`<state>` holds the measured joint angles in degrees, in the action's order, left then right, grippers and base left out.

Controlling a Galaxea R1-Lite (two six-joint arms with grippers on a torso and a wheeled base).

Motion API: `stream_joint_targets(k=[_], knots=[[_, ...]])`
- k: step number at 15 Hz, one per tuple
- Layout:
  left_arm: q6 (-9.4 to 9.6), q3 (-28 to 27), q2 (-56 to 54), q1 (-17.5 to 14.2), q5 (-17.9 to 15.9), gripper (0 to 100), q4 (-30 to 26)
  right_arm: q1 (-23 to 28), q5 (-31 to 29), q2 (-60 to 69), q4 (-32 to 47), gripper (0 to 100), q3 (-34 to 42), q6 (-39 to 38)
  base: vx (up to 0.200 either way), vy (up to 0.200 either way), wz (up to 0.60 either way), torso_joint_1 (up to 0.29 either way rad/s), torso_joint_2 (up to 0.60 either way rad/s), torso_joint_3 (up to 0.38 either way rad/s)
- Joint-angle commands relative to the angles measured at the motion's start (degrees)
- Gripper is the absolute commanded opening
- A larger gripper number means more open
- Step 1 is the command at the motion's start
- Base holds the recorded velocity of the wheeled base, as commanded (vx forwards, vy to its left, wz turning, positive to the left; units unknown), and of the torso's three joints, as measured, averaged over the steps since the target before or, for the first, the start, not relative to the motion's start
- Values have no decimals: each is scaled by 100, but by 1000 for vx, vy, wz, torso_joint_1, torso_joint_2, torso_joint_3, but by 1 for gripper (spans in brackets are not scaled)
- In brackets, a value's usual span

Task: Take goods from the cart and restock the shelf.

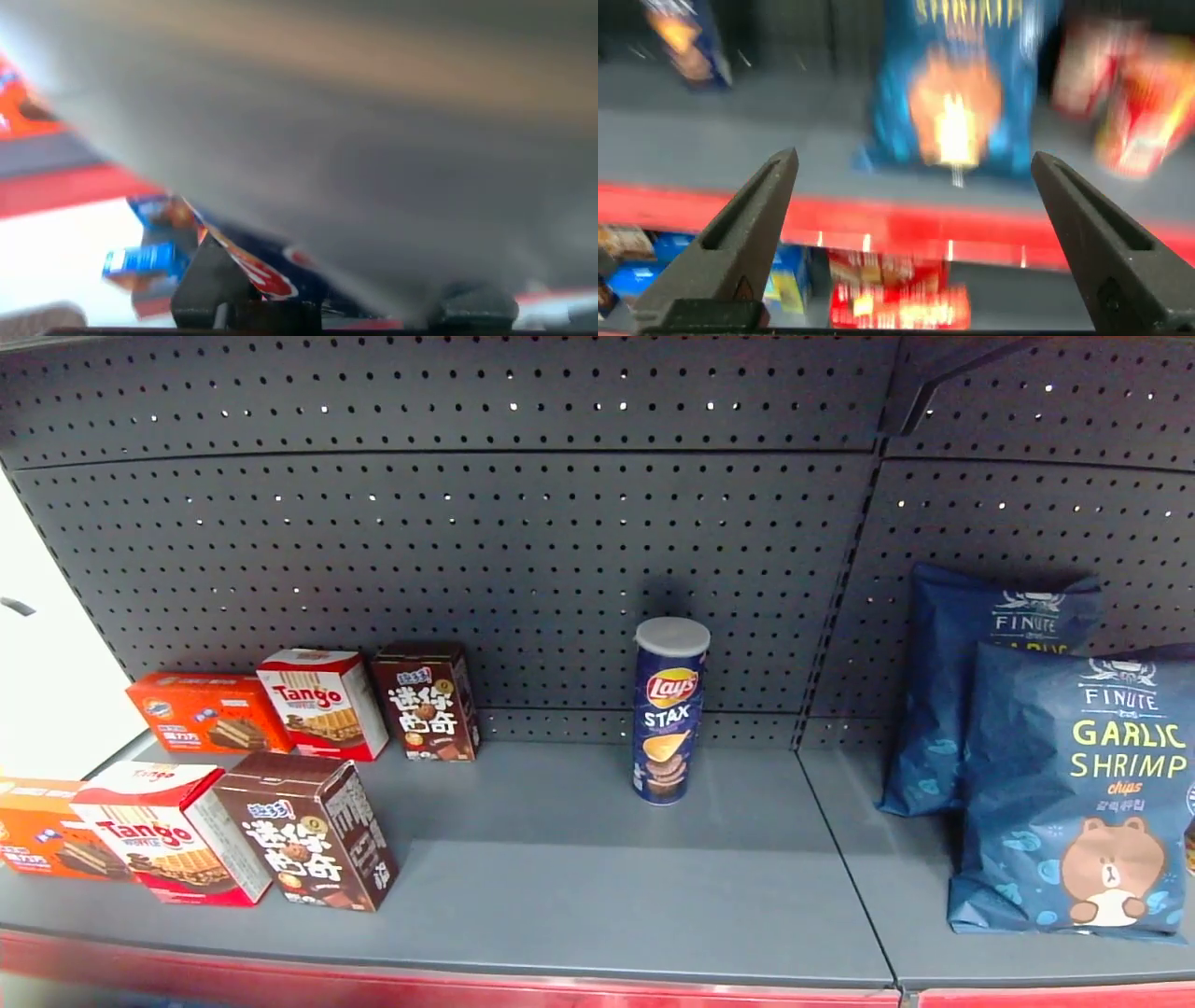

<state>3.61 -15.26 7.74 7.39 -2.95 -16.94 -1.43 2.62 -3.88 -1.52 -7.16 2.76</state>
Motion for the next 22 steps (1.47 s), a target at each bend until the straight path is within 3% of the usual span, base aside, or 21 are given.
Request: stream_joint_targets(k=[1, 3, 7, 9, 12, 18, 22], knots=[[167, -91, -247, 0, 14, 0, -11, -745, 353, -1467, 3, 100, -1183, 234, 0, 0, 0, 0, 0, 0], [281, -179, -247, 0, 49, 0, -11, -1334, 582, -1994, 91, 100, -1508, 234, 0, 0, 0, 0, 0, 0], [263, -91, -247, 0, 66, 0, -19, -2556, 960, -3629, -103, 100, -2194, 217, 0, 0, 0, 0, 0, 0], [210, 67, -247, 0, 66, 0, 148, -3118, 960, -4736, -612, 100, -2246, 217, 0, 0, 0, 0, 0, 0], [17, 102, -247, 0, 75, 0, 227, -3153, 968, -6345, -1904, 100, -2475, 234, 0, 0, 0, 0, 0, 0], [-36, 278, -247, 0, 40, 0, 218, -3039, 1091, -8270, -2177, 100, -4013, 261, 0, 0, 0, 0, 0, 0], [-229, 322, -247, 0, 40, 0, 218, -2635, 1645, -9025, -2792, 100, -4154, 507, 0, 0, 0, 0, 0, 0]])
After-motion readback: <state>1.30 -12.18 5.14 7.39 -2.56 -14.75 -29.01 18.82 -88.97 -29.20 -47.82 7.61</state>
